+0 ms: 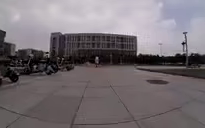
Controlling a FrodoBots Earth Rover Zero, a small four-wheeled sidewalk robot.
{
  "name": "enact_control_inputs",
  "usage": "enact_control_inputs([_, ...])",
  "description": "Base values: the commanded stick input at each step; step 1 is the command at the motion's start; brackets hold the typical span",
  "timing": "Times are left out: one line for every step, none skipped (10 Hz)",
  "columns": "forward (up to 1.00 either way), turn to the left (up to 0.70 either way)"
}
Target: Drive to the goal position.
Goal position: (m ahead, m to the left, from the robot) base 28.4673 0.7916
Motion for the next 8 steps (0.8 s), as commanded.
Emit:
enact_control_inputs([0.70,0.00])
enact_control_inputs([0.70,0.00])
enact_control_inputs([0.70,0.00])
enact_control_inputs([0.70,0.04])
enact_control_inputs([0.70,0.12])
enact_control_inputs([0.70,0.14])
enact_control_inputs([0.70,0.14])
enact_control_inputs([0.70,0.14])
